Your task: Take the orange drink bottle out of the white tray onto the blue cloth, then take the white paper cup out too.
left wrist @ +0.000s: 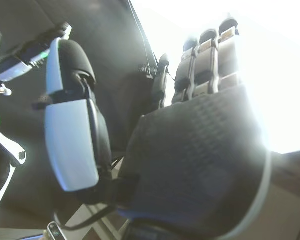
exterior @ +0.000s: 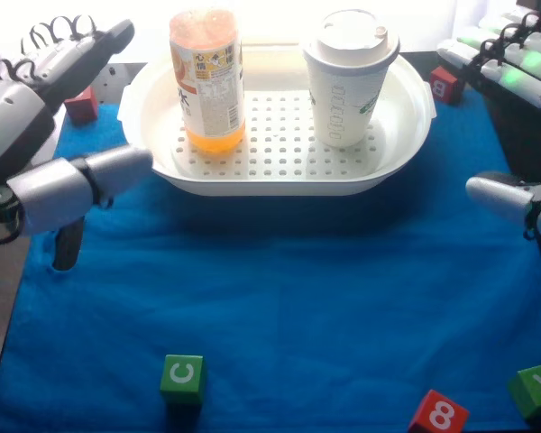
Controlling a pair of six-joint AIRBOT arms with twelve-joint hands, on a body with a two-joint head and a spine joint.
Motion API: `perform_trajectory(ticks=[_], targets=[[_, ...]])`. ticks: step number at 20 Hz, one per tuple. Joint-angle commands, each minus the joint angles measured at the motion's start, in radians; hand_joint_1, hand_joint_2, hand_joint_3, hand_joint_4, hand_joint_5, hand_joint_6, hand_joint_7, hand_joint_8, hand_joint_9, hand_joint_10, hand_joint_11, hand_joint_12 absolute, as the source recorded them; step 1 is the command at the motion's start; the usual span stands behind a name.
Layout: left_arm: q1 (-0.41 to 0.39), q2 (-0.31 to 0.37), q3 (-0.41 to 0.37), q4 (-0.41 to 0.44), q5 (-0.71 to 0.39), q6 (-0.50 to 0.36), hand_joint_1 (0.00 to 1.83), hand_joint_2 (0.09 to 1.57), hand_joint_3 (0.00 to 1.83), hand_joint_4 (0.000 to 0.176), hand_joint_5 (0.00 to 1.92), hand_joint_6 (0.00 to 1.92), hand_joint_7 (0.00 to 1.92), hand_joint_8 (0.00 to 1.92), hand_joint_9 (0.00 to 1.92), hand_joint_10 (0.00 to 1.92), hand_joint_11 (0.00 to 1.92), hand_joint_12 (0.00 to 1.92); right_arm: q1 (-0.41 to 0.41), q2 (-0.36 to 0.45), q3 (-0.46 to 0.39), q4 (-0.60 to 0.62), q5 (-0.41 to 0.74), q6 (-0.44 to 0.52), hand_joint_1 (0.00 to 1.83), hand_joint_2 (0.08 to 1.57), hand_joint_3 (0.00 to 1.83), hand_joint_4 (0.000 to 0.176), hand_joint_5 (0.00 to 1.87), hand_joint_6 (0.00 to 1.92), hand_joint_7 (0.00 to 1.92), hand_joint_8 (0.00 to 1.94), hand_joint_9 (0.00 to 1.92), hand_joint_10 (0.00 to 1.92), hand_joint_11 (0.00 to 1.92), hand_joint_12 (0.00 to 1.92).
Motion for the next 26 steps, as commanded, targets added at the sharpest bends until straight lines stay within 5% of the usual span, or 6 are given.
perform_trajectory(ticks=[1,5,12,17,21,26], targets=[[-0.014,-0.004,0.006,0.004,-0.114,-0.004,0.19,1.34,0.00,0.079,0.00,0.00,0.00,0.00,0.00,0.00,0.00,0.63,0.015,-0.004,0.007,0.004,0.113,-0.006,0.21,1.31,0.01,0.000,0.00,0.00,0.00,0.00,0.00,0.00,0.00,0.02],[-0.032,-0.047,0.045,-0.050,-0.054,-0.004,0.45,1.26,0.00,0.048,0.00,0.00,0.00,0.00,0.00,0.00,0.00,0.40,0.014,-0.027,0.015,0.004,0.112,-0.006,0.21,1.27,0.00,0.000,0.00,0.00,0.00,0.00,0.00,0.00,0.00,0.00],[-0.155,-0.164,0.201,-0.185,0.112,-0.004,0.59,1.12,0.00,0.103,0.00,0.00,0.00,0.00,0.00,0.00,0.00,0.00,0.014,-0.038,0.018,0.004,0.106,-0.006,0.31,1.29,0.00,0.000,0.00,0.00,0.00,0.00,0.00,0.00,0.00,0.00],[-0.233,-0.227,0.312,-0.262,0.222,-0.016,0.57,0.99,0.00,0.117,0.00,0.00,0.00,0.00,0.00,0.00,0.00,1.14,0.013,-0.041,0.017,0.004,0.105,-0.006,0.31,1.30,0.00,0.000,0.00,0.00,0.00,0.00,0.00,0.00,0.00,0.00],[-0.260,-0.272,0.384,-0.247,0.258,-0.114,0.67,0.92,0.00,0.173,0.00,0.00,0.00,0.00,0.00,0.00,0.00,0.80,0.013,-0.045,0.018,0.004,0.105,-0.006,0.39,1.33,0.01,0.000,0.00,0.00,0.00,0.00,0.00,0.00,0.00,0.00],[-0.304,-0.330,0.453,-0.195,0.298,-0.199,0.71,0.84,0.01,0.176,0.00,0.00,0.00,0.00,0.00,0.00,0.00,1.57,0.012,-0.047,0.014,0.004,0.105,-0.005,0.40,1.32,0.00,0.000,0.00,0.00,0.00,0.00,0.00,0.00,0.00,0.00]])
